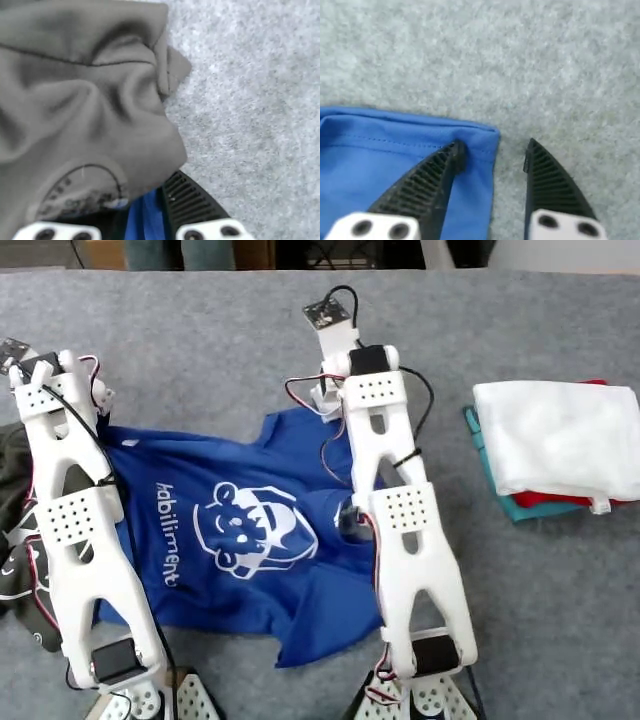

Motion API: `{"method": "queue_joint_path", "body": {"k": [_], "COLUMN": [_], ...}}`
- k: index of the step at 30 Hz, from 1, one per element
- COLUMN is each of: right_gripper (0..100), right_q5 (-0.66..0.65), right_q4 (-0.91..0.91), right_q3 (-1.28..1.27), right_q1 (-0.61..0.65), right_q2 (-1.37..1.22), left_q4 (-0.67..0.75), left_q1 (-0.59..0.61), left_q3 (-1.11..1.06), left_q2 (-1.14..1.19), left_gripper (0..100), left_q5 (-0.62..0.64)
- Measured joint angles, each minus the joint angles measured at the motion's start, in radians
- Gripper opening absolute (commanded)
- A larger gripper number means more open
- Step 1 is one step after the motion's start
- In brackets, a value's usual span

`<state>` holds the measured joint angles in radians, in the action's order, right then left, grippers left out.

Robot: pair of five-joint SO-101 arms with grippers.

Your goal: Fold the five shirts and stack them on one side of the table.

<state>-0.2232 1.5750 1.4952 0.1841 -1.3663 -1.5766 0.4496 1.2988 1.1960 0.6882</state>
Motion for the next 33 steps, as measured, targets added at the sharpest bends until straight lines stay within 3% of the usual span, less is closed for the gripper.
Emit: {"method": "queue_joint_path", "body": {"k": [3, 18, 26, 33], "right_gripper": [4.1, 1.4, 1.3, 1.3], "right_q5": [0.000, 0.025, 0.143, 0.163], "right_q4": [0.014, 0.012, -0.015, 0.120], "right_q3": [0.002, 0.005, 0.063, 0.121], "right_q1": [0.000, -0.006, -0.034, -0.048], "right_q2": [-0.002, -0.002, -0.008, 0.166], "left_q4": [0.000, 0.000, 0.023, -0.106], "left_q1": [0.000, -0.011, -0.114, -0.216], "left_q3": [0.005, 0.006, 0.054, 0.307], "left_q2": [0.002, 0.002, 0.006, 0.006], "left_gripper": [3, 3, 3, 3], "left_q5": [0.000, -0.011, -0.114, -0.313]}}
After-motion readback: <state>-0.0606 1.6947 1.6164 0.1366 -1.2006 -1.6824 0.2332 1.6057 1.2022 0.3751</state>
